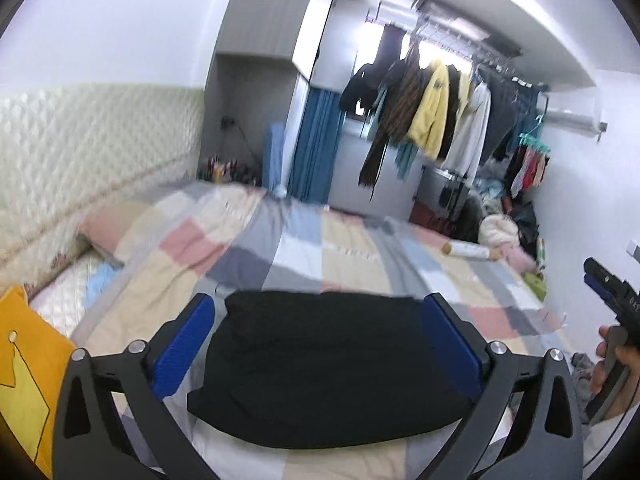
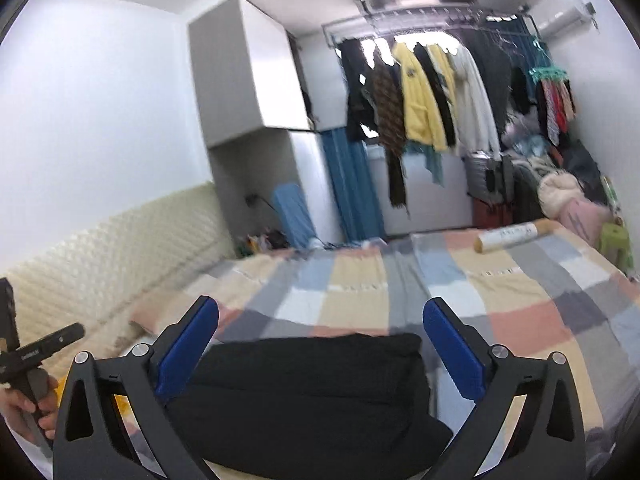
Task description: Fold large clothes
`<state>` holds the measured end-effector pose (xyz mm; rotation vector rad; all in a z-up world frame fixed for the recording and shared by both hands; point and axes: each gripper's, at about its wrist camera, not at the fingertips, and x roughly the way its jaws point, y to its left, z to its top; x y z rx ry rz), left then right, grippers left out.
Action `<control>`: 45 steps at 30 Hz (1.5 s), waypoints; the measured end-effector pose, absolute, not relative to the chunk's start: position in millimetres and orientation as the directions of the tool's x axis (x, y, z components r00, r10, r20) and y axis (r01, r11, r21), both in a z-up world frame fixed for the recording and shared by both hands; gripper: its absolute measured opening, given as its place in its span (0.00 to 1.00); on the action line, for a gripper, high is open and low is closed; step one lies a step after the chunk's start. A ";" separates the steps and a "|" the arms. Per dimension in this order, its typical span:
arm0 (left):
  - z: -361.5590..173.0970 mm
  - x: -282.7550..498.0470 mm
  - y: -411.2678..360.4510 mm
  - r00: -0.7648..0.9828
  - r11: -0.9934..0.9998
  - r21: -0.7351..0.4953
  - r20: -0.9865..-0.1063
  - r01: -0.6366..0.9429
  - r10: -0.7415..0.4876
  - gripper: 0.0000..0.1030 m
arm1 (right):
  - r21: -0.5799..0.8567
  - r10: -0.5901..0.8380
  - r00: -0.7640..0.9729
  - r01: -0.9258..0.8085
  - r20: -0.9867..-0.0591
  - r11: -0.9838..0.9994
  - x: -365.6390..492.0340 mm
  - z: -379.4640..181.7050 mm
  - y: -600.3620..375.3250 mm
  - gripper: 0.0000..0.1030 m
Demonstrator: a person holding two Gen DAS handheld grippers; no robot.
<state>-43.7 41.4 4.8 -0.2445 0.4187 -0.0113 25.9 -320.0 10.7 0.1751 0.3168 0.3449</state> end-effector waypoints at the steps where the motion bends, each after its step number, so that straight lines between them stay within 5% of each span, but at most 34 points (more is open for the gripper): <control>1: 13.4 -50.8 37.1 0.921 0.972 -0.234 -0.384 -0.029 -0.065 1.00 | 0.219 0.368 0.891 -0.316 -0.267 0.923 20.9 14.5 -317.4 1.00; 14: 18.4 -100.0 -8.0 0.940 0.992 -0.124 -0.335 0.024 -0.064 1.00 | 0.150 0.402 0.897 -0.378 -0.186 0.913 -55.1 13.7 -283.6 1.00; 45: -77.8 -97.7 -22.0 0.830 0.987 -0.154 -0.556 -0.053 -0.042 1.00 | 0.164 0.297 0.836 -0.248 -0.462 0.955 -62.4 -100.3 -265.5 1.00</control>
